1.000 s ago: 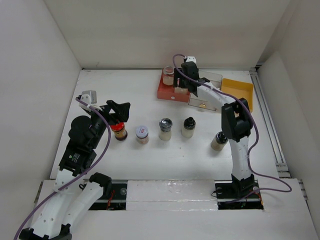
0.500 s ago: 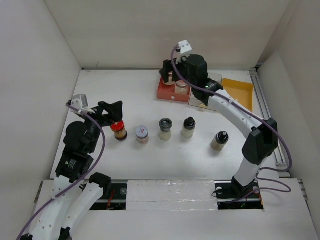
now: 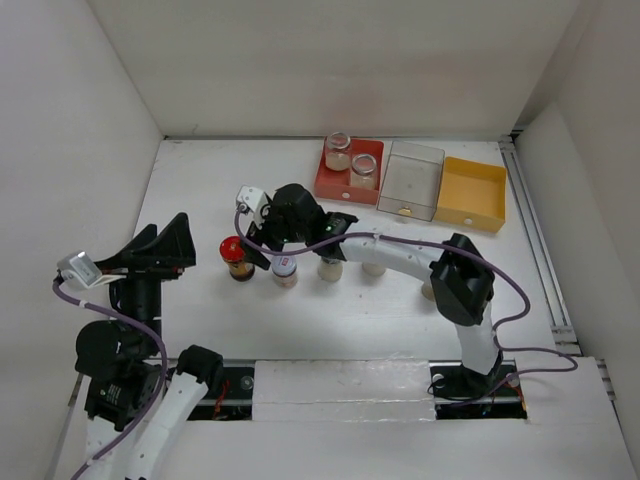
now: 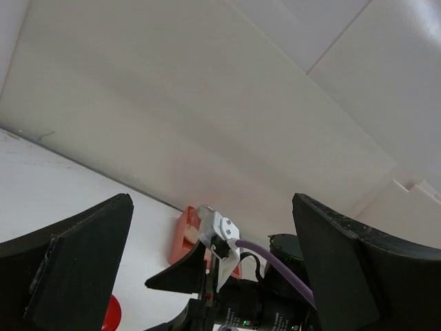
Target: Organize the condiment bottles
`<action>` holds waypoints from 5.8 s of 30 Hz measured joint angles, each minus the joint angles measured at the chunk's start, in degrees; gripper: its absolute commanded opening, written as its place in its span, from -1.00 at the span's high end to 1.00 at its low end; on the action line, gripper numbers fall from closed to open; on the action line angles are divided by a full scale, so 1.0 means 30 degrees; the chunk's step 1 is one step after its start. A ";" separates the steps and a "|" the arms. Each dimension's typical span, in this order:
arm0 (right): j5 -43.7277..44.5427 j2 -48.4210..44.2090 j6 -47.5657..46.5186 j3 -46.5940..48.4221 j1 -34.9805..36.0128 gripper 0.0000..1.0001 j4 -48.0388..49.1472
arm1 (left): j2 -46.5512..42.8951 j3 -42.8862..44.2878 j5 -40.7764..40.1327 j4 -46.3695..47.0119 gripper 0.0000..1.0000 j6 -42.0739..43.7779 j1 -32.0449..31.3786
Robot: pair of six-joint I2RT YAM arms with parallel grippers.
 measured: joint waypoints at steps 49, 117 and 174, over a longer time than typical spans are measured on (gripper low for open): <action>-0.2215 -0.3781 0.4889 -0.0933 -0.7774 -0.08 0.7045 | 0.0481 -0.1508 0.1406 0.0816 -0.96 0.0284 0.0000; 0.5027 -1.4120 0.5085 -1.3391 -0.9777 -0.81 0.4801 | 0.2215 -0.1574 0.3206 0.1268 -0.93 0.0714 0.0000; 0.6368 -0.2266 0.4954 -0.4146 -1.7595 -0.02 0.1610 | 0.2484 -0.1596 0.3869 0.1399 -0.93 0.0707 0.0000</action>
